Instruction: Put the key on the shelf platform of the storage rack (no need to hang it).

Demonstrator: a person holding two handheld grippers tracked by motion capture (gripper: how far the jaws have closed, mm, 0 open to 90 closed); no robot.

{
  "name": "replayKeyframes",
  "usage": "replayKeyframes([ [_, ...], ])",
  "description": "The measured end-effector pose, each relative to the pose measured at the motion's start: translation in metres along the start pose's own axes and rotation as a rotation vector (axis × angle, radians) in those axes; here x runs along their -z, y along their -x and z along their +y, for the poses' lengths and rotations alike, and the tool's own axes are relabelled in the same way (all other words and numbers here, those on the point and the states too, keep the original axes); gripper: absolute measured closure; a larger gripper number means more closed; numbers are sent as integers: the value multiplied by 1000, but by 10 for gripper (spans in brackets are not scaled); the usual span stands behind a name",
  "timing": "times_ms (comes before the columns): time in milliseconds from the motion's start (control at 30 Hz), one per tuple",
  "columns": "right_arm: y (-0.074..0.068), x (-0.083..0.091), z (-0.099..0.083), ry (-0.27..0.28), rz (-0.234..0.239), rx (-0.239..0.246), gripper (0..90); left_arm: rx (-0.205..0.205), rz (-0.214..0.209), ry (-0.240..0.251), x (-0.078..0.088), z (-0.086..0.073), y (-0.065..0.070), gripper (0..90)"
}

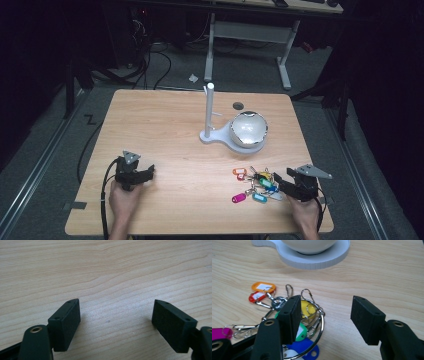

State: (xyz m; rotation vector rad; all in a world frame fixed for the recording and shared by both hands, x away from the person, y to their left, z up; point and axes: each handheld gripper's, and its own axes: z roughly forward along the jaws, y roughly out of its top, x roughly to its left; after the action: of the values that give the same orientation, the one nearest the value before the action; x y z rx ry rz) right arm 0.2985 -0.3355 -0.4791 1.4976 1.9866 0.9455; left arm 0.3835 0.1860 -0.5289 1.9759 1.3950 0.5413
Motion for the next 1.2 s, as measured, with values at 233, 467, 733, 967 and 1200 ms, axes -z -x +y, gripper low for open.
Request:
replayKeyframes([
  [233,-16,1,-1,-3,36,30,427,0,0,0,0,0,0,233],
  [467,-26,-2,-2,-11,64,54,426,0,-1,0,0,0,0,234],
  [733,-34,-15,-4,-54,78,90,401,2,-3,1,0,0,0,233],
  [967,-37,-25,-7,-82,73,116,394,3,-4,1,0,0,-1,233],
  [1200,-39,-36,-13,-123,50,138,392,3,-4,2,0,0,-1,233],
])
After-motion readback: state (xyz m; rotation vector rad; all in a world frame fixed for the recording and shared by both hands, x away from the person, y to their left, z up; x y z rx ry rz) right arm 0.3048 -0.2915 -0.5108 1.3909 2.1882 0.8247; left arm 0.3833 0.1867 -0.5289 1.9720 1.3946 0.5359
